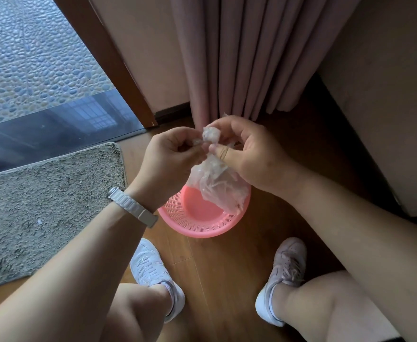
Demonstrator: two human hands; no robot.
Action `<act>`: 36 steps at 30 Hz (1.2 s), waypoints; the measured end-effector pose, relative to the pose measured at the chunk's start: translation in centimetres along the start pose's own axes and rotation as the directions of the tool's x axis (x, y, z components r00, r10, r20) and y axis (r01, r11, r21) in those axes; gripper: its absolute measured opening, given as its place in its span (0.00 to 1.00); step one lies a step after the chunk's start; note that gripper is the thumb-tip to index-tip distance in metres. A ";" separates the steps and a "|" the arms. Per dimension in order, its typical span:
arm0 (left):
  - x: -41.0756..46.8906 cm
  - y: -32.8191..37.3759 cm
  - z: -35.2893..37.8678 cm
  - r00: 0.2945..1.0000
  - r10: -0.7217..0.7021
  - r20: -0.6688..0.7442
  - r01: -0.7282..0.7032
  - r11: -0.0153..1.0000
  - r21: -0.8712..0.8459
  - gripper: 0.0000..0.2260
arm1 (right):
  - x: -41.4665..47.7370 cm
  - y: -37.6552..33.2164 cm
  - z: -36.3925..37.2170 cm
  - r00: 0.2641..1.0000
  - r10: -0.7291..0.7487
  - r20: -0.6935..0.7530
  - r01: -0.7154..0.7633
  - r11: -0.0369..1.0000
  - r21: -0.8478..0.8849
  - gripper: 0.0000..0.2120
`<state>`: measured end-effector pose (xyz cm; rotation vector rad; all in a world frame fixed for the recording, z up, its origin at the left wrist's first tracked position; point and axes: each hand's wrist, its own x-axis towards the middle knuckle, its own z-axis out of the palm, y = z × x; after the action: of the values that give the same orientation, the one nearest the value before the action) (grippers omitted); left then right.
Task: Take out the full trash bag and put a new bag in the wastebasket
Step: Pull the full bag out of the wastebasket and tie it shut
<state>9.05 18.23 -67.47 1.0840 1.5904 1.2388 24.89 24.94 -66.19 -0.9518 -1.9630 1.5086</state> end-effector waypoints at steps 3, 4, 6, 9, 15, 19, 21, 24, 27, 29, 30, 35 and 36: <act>-0.1 1.0 0.2 1.000 0.007 0.007 -0.007 1.000 -0.025 0.06 | 0.1 1.4 -0.2 1.000 0.026 0.008 -0.024 0.979 -0.203 0.30; -0.2 1.4 0.3 1.000 0.016 0.016 -0.015 0.999 -0.040 0.06 | 0.2 1.9 -0.2 0.999 0.036 0.023 -0.030 0.970 -0.241 0.35; -0.3 2.1 0.7 0.999 0.035 0.040 -0.032 0.996 -0.081 0.07 | 0.3 2.7 0.0 0.998 0.036 0.053 -0.018 0.953 -0.303 0.41; -0.4 2.8 1.2 0.997 0.039 0.070 -0.029 0.989 -0.143 0.07 | 0.5 3.8 0.5 1.000 -0.001 0.026 0.009 0.950 -0.311 0.40; 0.4 2.6 0.9 0.998 0.038 0.054 -0.022 0.960 -0.281 0.02 | 1.6 6.0 1.1 0.997 -0.060 -0.042 0.049 0.970 -0.237 0.13; 2.7 2.1 1.2 1.000 0.012 0.023 -0.006 0.964 -0.266 0.08 | 2.5 7.1 1.0 0.995 -0.098 0.011 0.090 0.864 -0.496 0.10; 4.2 2.3 1.3 1.000 0.014 0.021 -0.008 0.965 -0.263 0.09 | 3.0 7.4 0.8 0.998 -0.061 -0.034 0.044 0.921 -0.386 0.06; 6.0 3.2 1.8 0.999 -0.021 0.031 0.030 0.955 -0.294 0.06 | 3.6 7.1 -0.3 0.991 -0.029 -0.134 -0.015 0.950 -0.312 0.10; 7.1 5.4 2.5 0.997 -0.074 0.036 0.081 0.960 -0.268 0.08 | 3.0 5.9 -1.7 0.989 0.003 -0.150 -0.057 0.934 -0.353 0.11; 7.4 7.9 2.6 0.994 -0.098 0.046 0.106 0.967 -0.230 0.07 | 2.4 4.0 -2.6 0.978 -0.033 -0.204 -0.042 0.936 -0.349 0.17; 7.6 9.6 2.6 0.993 -0.107 0.054 0.117 0.968 -0.222 0.07 | 2.2 2.6 -3.1 0.973 -0.051 -0.225 -0.034 0.933 -0.359 0.19; 7.1 19.1 1.2 0.987 -0.141 0.070 0.153 0.964 -0.219 0.06 | 0.8 -6.1 -6.5 0.961 -0.107 -0.256 0.009 0.934 -0.358 0.24; 6.8 21.3 1.0 0.988 -0.139 0.073 0.152 0.966 -0.208 0.06 | 0.6 -8.2 -7.3 0.963 -0.109 -0.247 0.014 0.933 -0.359 0.25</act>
<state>10.98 27.96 -47.46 0.8445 1.4298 1.2359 27.96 28.76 -56.32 -1.1586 -2.0794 0.9474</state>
